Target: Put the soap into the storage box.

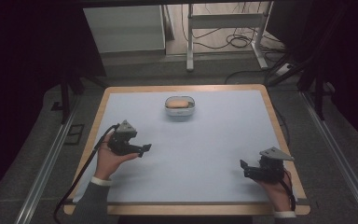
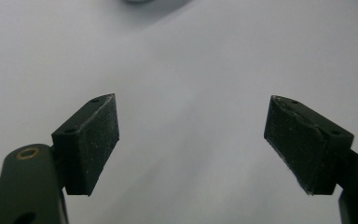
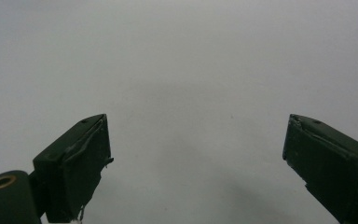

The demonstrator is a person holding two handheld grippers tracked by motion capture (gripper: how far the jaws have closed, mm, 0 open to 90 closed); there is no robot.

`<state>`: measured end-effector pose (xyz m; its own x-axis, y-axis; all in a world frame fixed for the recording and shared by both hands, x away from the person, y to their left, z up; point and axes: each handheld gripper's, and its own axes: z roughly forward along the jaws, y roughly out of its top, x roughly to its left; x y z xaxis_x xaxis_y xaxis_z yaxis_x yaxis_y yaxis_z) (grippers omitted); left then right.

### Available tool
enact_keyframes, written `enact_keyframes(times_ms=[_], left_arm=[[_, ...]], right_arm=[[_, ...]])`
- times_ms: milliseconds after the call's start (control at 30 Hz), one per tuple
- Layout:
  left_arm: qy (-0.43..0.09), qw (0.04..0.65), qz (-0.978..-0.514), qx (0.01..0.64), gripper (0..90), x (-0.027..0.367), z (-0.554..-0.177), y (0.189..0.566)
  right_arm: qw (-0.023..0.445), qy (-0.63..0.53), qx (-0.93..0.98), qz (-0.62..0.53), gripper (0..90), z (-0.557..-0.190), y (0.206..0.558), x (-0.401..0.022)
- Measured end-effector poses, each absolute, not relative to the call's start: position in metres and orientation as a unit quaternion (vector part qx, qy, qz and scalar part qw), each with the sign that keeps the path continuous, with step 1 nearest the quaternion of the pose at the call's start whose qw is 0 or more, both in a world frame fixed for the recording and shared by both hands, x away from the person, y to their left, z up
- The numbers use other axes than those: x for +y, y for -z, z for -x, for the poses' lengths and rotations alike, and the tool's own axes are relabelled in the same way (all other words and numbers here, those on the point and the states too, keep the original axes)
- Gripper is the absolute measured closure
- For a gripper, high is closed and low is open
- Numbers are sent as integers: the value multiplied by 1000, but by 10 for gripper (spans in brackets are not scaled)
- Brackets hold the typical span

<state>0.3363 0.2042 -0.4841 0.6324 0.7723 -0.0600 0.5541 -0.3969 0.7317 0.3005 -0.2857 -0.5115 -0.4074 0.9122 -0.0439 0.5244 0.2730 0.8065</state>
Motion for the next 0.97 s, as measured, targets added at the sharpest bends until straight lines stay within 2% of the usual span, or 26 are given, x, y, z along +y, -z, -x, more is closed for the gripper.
enact_keyframes(times_ms=[400, 967], left_arm=[[-141, 372, -803, 444, 181, 232, -310, 511], [-138, 371, -808, 437, 174, 233, -309, 514]], right_arm=[[268, -373, 750, -477, 75, -300, 509, -287], [274, -395, 733, -482, 64, -304, 507, -289]])
